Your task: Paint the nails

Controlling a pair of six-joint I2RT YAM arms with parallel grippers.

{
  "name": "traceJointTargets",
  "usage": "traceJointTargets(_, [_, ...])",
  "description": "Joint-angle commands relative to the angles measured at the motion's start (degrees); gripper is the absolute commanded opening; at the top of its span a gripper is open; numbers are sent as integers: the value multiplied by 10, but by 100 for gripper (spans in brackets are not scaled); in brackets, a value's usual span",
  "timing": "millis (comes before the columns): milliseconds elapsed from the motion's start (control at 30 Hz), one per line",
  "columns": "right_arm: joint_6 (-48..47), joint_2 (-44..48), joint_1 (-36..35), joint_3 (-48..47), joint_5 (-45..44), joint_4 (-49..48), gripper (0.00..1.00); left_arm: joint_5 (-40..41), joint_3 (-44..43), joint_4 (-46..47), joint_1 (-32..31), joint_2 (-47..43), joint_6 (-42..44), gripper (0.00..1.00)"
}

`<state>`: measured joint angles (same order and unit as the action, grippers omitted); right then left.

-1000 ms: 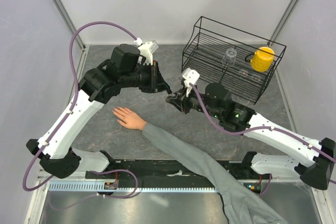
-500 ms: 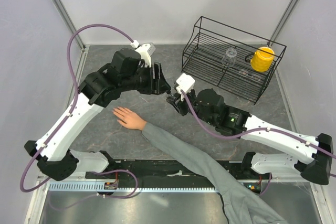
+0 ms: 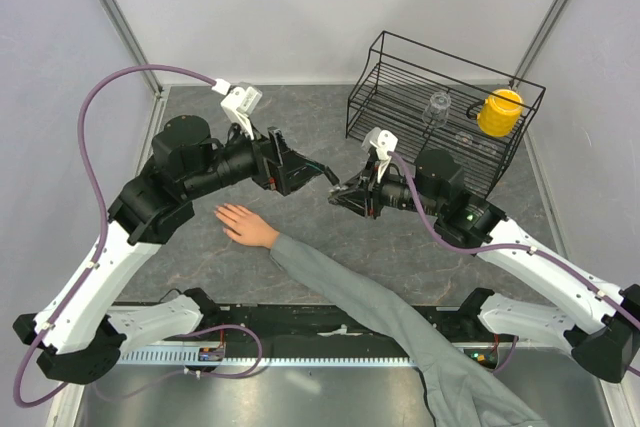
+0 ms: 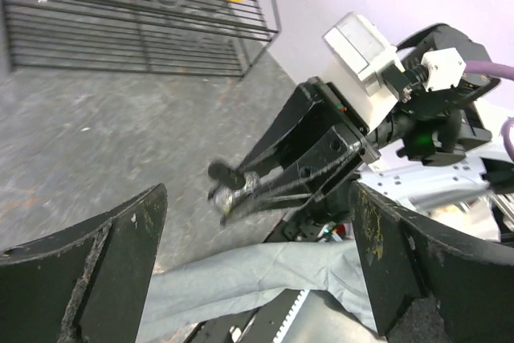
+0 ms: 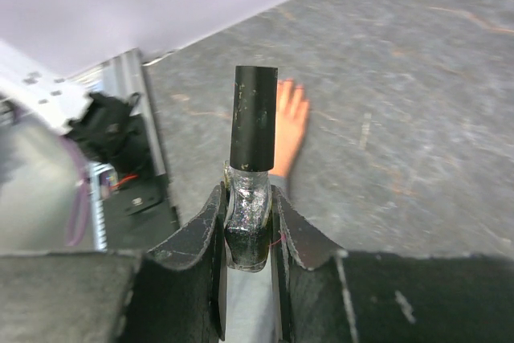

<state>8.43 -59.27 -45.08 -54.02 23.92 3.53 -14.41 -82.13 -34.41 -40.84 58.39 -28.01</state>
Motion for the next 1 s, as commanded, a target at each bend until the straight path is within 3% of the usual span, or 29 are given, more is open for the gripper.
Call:
traceJointTargets(0, [26,22,8,-5,82,-32,0,-59,15,71,8,17,9,96])
traceJointTargets(33, [27,22,8,-6,86,-31,0,-61,8,63,11,22,-2,94])
traceJointTargets(100, [28,24,10,-6,86,-31,0,-46,-17,26,18,42,-14,75])
traceJointTargets(167, [28,24,10,-6,86,-32,0,-45,-65,-46,19,76,-20,66])
traceJointTargets(500, [24,19,12,-11,89,-32,0,-130,-93,-98,20,120,-2,55])
traceJointTargets(800, [25,15,15,-12,92,-32,0,-160,-88,-98,19,132,4,54])
traceJointTargets(967, [26,13,15,-13,94,-32,0,-164,-89,-95,19,137,8,48])
